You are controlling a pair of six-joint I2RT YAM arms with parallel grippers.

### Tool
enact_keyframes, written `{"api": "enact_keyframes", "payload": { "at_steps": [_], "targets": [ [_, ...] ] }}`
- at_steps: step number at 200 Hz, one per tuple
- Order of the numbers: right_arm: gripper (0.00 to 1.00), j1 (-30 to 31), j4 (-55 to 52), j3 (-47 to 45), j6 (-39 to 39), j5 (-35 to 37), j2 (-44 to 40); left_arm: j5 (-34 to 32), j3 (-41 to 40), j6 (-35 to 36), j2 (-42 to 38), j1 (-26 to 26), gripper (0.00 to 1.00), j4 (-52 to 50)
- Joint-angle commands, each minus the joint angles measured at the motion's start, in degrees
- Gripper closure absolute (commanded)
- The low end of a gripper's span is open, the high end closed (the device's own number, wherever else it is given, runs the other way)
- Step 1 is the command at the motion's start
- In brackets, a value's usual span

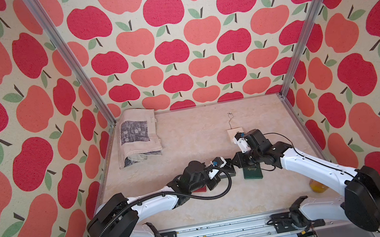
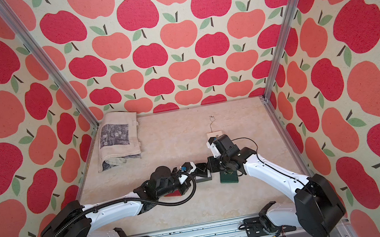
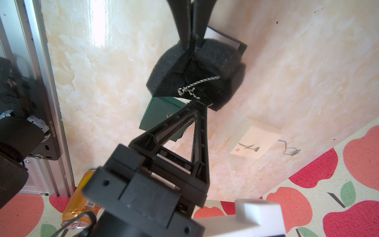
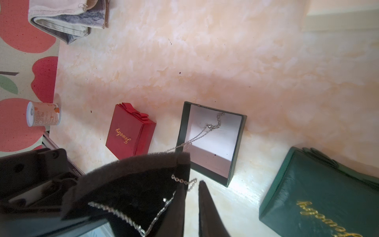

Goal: Take the necklace out of the lift-off lid jewelry box
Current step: Pick up the necklace from the inner lining.

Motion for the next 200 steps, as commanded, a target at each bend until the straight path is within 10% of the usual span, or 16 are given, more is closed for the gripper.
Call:
{"api": "enact_keyframes", "payload": {
  "at_steps": [1, 181, 200],
  "targets": [
    [0.85, -0.3, 0.3, 0.2, -1.0, -0.6, -0.6, 0.0, -0.6, 0.6, -1.1, -0.3, 1.00, -0.1],
    [1.00, -1.2, -0.9, 1.0, -1.1, -1.8, -4.5, -0.7, -0.4, 0.7, -0.7, -0.3, 1.00, -0.3],
    [0.84, -1.3, -1.0, 0.7, -1.0, -1.8, -5.0, -1.1, -0.4, 0.6, -0.7, -0.3, 1.00, -0.1]
  ]
}}
